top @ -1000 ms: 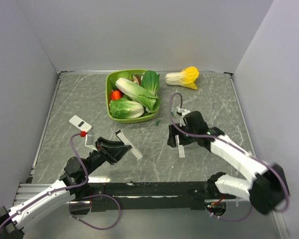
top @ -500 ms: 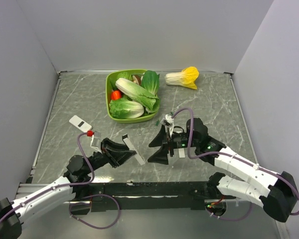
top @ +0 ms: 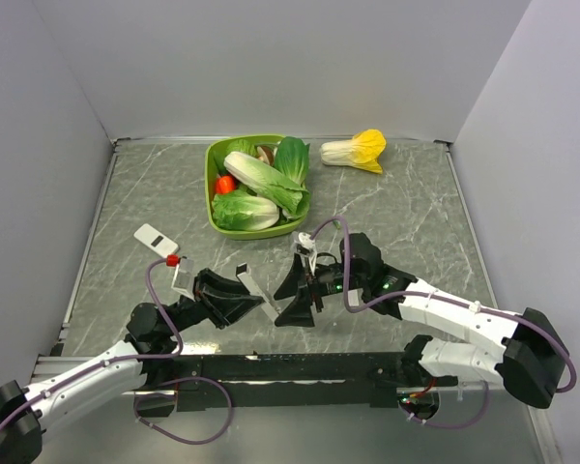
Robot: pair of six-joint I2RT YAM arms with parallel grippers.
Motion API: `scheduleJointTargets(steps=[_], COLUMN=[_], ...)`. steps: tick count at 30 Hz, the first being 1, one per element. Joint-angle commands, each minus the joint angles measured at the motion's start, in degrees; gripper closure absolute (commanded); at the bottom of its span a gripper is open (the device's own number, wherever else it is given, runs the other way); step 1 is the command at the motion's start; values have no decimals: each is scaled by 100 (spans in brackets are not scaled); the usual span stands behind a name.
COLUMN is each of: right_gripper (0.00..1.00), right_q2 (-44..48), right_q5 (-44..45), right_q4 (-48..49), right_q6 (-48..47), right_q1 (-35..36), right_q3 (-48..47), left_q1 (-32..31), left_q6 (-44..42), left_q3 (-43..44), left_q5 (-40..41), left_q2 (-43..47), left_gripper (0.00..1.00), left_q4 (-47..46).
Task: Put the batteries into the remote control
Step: Adjust the remote control.
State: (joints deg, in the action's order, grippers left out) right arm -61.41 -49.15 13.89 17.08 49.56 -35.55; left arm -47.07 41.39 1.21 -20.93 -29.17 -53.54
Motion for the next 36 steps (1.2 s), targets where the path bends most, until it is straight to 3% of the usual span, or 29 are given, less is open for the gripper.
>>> scheduleJointTargets(steps=[1, 5, 8, 11, 12, 15, 16, 18, 19, 21, 24, 29, 36], right_gripper=[14, 21, 35, 62, 75, 95, 98, 100, 100, 100, 100, 100, 100], right_q2=[-117, -292, -354, -267, -206, -21, 23, 128, 164, 225, 191, -177, -583], right_q5=[45, 116, 168, 343, 492, 948, 1072, 1345, 1625, 1969, 2733, 4444, 5520], right_q4=[386, 404, 387, 63, -52, -438, -579, -973, -1089, -1361, -1608, -2091, -2250], right_q6=[-108, -152, -213, -406, -477, -723, -793, -978, -1031, -1172, -1277, -1365, -1278], right_q1=[185, 273, 335, 370, 361, 370, 379, 370, 379, 422, 510, 1028, 1495], right_q3=[-286, -347, -382, -444, -479, -505, -514, -593, -611, -699, -778, -1111, -1367], left_q1=[14, 22, 14, 14, 14, 14, 14, 14, 14, 14, 14, 5, 5], left_q6=[10, 54, 45, 45, 80, 115, 141, 194, 229, 396, 712, 1292, 1617], left_q3=[142, 142, 160, 134, 64, -7, -16, 28, 89, 335, 643, 1125, 1593], left_q5=[-122, -148, -166, -8, 105, 580, 712, 1116, 1291, 1801, 2075, 2637, 3095], left_q2=[-63, -133, -159, -72, -28, 279, 463, 666, 850, 974, 1062, 650, -211], left_gripper=[99, 99, 99, 98, 98, 96, 87, 65, 43, 18, 2, 1, 0], left_q4=[-578, -710, -641, -413, -351, 167, 325, 920, 1168, 2061, 2802, 3306, 3711])
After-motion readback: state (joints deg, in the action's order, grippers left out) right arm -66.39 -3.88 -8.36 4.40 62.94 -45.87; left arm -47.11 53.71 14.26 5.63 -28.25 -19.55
